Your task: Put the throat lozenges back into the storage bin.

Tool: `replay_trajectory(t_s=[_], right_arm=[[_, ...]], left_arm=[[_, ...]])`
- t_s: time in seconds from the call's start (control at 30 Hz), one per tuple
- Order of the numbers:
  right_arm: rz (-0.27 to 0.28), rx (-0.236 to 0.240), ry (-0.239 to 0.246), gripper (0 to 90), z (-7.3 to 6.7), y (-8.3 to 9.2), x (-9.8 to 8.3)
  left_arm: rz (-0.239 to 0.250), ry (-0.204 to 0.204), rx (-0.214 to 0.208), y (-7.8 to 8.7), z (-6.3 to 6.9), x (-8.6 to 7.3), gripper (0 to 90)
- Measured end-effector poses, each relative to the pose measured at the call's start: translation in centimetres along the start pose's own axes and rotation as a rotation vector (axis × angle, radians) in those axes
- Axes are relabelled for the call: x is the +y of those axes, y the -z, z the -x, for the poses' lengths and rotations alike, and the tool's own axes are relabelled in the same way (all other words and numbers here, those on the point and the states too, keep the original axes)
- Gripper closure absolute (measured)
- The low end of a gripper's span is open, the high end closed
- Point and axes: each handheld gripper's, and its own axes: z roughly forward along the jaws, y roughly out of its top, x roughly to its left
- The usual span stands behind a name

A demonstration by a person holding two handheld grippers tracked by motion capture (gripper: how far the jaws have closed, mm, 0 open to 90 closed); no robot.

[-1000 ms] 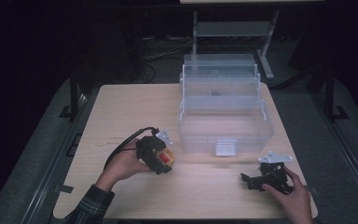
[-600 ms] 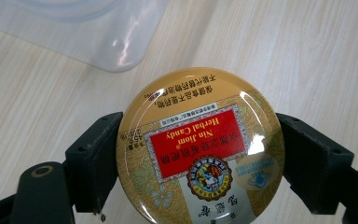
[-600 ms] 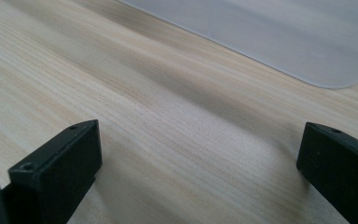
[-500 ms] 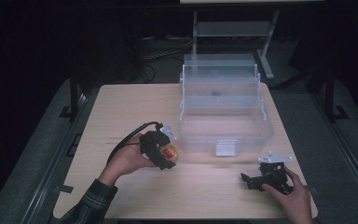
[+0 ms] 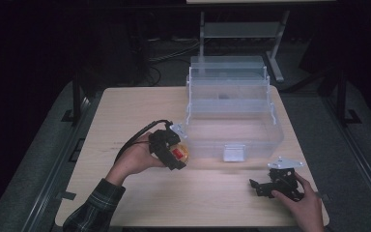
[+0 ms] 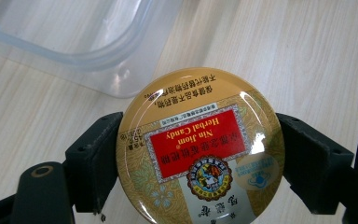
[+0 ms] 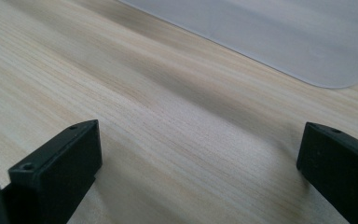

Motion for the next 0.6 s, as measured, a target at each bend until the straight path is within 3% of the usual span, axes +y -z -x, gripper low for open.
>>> replay_trajectory(t_s=[0.6], right_arm=[[0.000, 0.000, -0.001, 0.0, 0.0, 0.0, 0.0]], left_arm=[[0.015, -0.025, 0.003, 0.9, -0.7, 2.4, 19.5]])
